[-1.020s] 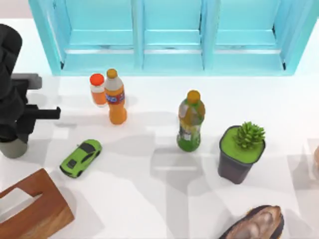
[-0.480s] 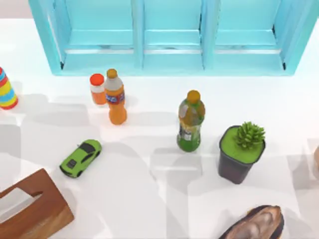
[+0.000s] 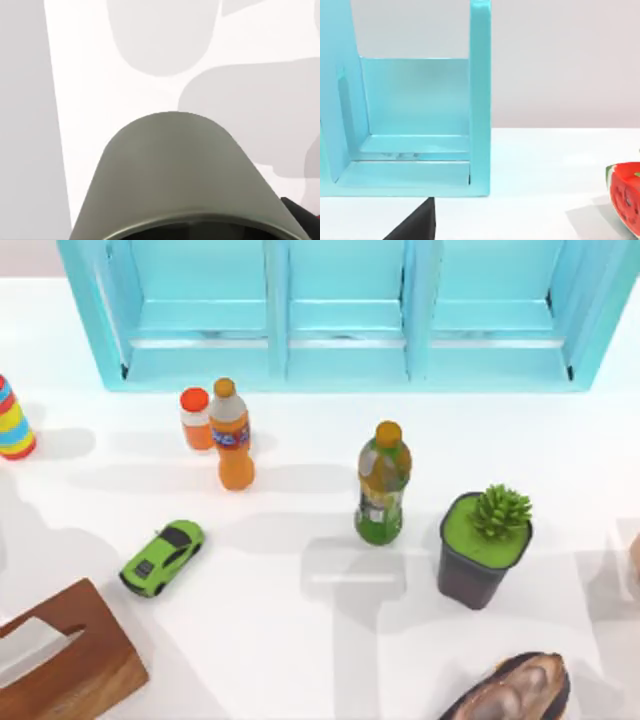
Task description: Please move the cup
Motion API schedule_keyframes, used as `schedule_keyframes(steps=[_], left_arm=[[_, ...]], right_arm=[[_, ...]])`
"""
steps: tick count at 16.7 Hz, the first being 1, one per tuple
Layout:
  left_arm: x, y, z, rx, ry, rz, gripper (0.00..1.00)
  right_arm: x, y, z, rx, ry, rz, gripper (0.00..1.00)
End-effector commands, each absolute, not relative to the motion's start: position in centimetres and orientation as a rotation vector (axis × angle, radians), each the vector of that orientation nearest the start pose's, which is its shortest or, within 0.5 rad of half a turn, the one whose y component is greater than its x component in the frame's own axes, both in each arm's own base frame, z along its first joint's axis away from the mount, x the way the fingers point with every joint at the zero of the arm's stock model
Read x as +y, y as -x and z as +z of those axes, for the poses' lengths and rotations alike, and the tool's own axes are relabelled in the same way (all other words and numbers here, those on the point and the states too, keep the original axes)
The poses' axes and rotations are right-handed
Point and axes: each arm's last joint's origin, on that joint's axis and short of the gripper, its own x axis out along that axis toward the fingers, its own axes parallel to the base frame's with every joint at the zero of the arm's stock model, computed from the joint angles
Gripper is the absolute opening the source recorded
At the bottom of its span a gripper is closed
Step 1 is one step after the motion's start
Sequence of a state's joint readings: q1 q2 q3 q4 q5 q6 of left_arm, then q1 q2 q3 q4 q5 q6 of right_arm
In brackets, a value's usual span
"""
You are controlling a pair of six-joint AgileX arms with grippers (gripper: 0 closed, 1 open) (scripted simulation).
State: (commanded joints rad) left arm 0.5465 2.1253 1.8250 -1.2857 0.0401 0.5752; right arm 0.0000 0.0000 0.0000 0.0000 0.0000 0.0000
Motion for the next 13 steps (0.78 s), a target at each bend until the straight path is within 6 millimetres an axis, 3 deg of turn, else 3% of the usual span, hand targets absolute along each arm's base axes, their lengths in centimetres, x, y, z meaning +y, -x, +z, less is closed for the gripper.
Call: schedule_keyframes(steps=[6, 13], left_arm=[[21.8, -35.4, 20.9, 1.565, 0.011, -0.054, 0.0], [22.6, -35.4, 15.0, 1.563, 0.017, -0.05, 0.0]], right_arm=[[-0.1, -10.6, 16.0, 0.0, 0.0, 0.0, 1.0], [-0.1, -10.6, 16.0, 0.0, 0.0, 0.0, 1.0]])
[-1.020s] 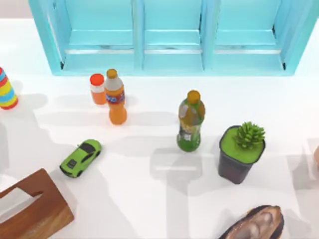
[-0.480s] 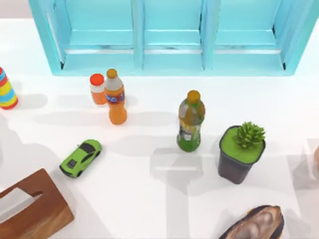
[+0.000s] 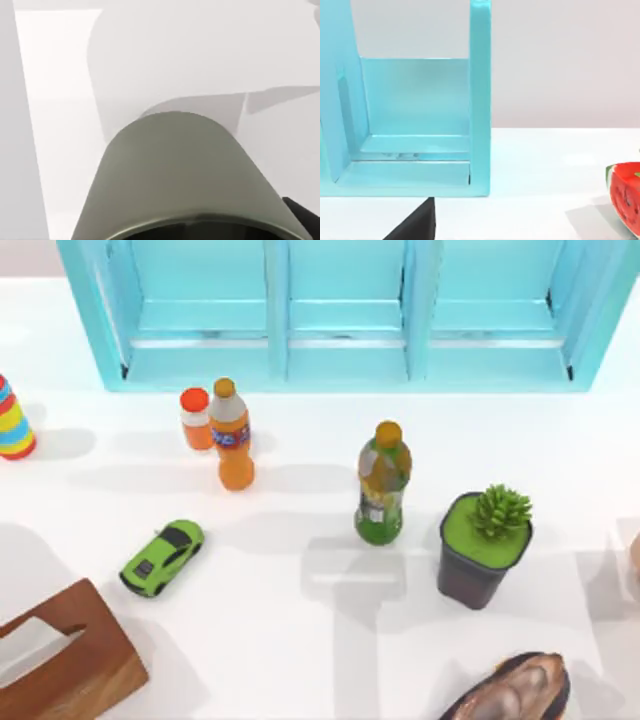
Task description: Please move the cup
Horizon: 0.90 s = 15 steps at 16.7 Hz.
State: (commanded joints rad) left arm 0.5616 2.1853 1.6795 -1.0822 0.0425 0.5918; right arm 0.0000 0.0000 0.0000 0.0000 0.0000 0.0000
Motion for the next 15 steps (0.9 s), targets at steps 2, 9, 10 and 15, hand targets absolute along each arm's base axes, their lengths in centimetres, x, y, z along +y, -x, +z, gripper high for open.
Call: schedule_keyframes(steps=[2, 9, 10, 15], left_arm=[[22.64, -35.28, 14.48, 1.565, 0.019, -0.051, 0.0], [22.64, -35.28, 14.48, 1.565, 0.019, -0.051, 0.3], [22.64, -35.28, 14.48, 1.565, 0.019, -0.051, 0.38], [22.64, -35.28, 14.48, 1.565, 0.019, -0.051, 0.75]], right_arm=[[-0.12, -10.57, 16.0, 0.0, 0.0, 0.0, 1.0], [-0.12, -10.57, 16.0, 0.0, 0.0, 0.0, 1.0], [-0.12, -10.57, 16.0, 0.0, 0.0, 0.0, 1.0], [-0.12, -10.57, 16.0, 0.0, 0.0, 0.0, 1.0]])
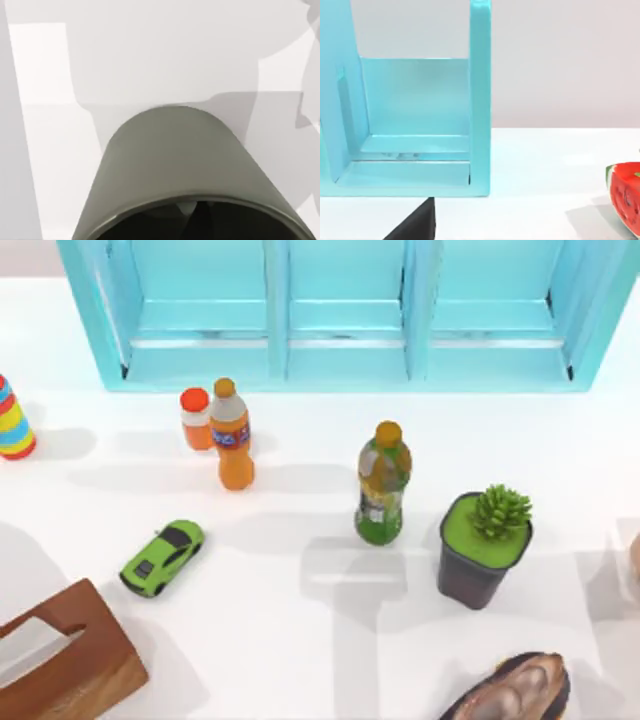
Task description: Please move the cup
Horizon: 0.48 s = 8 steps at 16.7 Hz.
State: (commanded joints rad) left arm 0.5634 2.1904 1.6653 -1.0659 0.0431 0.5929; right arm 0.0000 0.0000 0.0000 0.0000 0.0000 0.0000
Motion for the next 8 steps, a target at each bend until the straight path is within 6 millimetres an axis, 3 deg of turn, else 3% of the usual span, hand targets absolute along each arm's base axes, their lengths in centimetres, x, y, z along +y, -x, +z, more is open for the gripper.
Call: schedule_keyframes(steps=[3, 8], left_arm=[[22.64, -35.28, 14.48, 1.565, 0.019, -0.051, 0.98], [22.64, -35.28, 14.48, 1.565, 0.019, -0.051, 1.0]], right_arm=[[-0.12, -10.57, 16.0, 0.0, 0.0, 0.0, 1.0], [-0.12, -10.57, 16.0, 0.0, 0.0, 0.0, 1.0]])
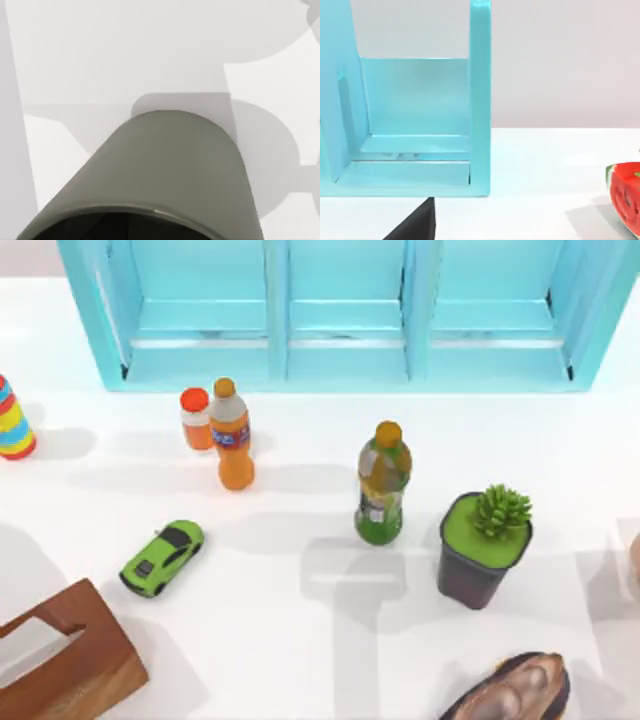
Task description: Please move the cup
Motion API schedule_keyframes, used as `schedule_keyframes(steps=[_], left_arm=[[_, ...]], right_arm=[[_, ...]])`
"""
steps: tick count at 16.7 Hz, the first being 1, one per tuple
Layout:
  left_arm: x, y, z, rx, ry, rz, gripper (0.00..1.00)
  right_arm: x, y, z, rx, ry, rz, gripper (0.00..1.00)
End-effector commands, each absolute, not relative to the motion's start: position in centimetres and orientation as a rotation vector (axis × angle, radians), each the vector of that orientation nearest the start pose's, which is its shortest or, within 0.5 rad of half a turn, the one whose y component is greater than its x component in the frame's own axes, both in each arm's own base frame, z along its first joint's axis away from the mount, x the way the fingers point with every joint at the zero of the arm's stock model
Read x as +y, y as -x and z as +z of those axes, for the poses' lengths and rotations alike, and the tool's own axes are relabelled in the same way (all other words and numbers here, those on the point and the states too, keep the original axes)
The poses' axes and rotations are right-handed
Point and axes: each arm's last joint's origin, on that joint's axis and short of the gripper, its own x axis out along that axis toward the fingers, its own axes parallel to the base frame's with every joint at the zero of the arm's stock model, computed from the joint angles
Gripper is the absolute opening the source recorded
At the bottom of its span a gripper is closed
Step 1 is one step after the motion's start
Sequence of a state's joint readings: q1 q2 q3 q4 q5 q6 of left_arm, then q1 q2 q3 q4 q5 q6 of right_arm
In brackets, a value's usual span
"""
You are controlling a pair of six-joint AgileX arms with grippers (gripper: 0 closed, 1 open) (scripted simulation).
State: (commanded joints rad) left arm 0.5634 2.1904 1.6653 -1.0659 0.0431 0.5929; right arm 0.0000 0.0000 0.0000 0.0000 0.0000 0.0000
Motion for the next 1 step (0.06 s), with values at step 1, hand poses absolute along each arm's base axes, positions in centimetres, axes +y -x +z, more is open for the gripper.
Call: schedule_keyframes(steps=[1], left_arm=[[22.64, -35.28, 14.48, 1.565, 0.019, -0.051, 1.0]], right_arm=[[-0.12, -10.57, 16.0, 0.0, 0.0, 0.0, 1.0]])
